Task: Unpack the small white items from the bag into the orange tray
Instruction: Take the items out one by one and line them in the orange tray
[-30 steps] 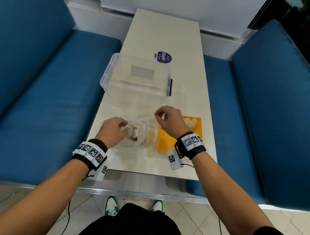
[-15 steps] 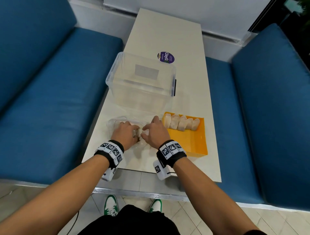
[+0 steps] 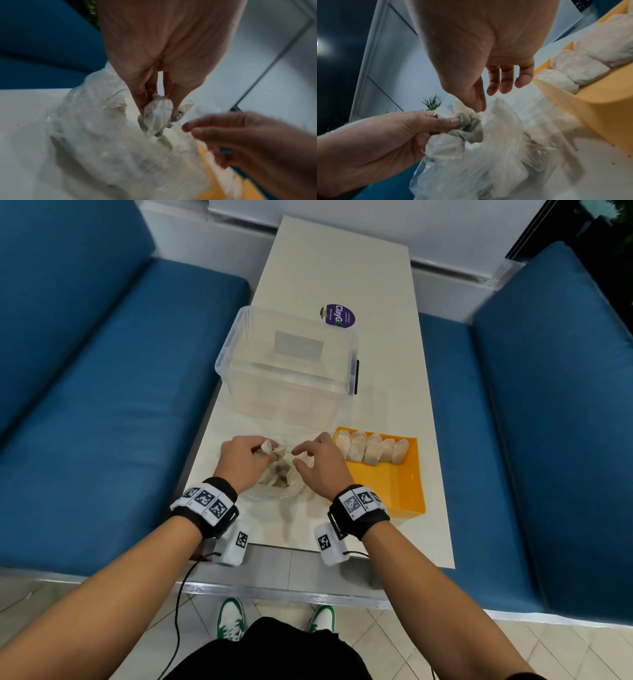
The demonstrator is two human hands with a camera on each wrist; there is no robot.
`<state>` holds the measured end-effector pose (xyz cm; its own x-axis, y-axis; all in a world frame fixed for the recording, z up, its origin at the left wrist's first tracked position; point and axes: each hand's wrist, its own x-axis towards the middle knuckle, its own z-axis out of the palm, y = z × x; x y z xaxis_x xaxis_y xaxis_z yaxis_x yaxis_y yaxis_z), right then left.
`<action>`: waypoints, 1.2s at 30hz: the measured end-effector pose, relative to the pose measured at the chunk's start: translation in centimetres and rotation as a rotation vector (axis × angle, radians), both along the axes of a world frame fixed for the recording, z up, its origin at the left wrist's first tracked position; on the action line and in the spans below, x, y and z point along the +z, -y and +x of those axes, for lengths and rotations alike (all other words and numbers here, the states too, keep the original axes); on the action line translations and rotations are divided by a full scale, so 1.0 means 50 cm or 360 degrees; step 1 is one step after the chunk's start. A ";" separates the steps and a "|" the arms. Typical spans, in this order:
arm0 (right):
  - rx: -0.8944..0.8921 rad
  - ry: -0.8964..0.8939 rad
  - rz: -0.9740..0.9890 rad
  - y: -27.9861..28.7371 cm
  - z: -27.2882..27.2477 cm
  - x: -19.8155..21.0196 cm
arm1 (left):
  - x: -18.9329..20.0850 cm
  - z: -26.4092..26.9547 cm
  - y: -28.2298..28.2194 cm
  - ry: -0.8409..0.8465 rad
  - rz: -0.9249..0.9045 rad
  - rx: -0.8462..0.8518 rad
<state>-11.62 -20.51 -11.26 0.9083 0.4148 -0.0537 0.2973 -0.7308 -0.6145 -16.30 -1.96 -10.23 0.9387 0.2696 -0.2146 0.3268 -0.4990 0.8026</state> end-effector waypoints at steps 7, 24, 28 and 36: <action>0.0057 -0.0213 0.0281 0.004 -0.016 0.035 | 0.007 0.007 -0.009 -0.0070 -0.0869 0.0308; -0.0048 -0.0339 0.0560 -0.002 -0.021 0.043 | 0.062 0.001 0.009 -0.0192 -0.2067 0.0532; -0.0064 -0.0572 0.0750 -0.008 -0.032 0.063 | 0.062 -0.002 0.017 -0.0304 -0.2111 0.0696; 0.0024 -0.0636 0.0743 -0.018 -0.048 0.068 | 0.069 -0.004 0.056 -0.0263 -0.1939 0.0748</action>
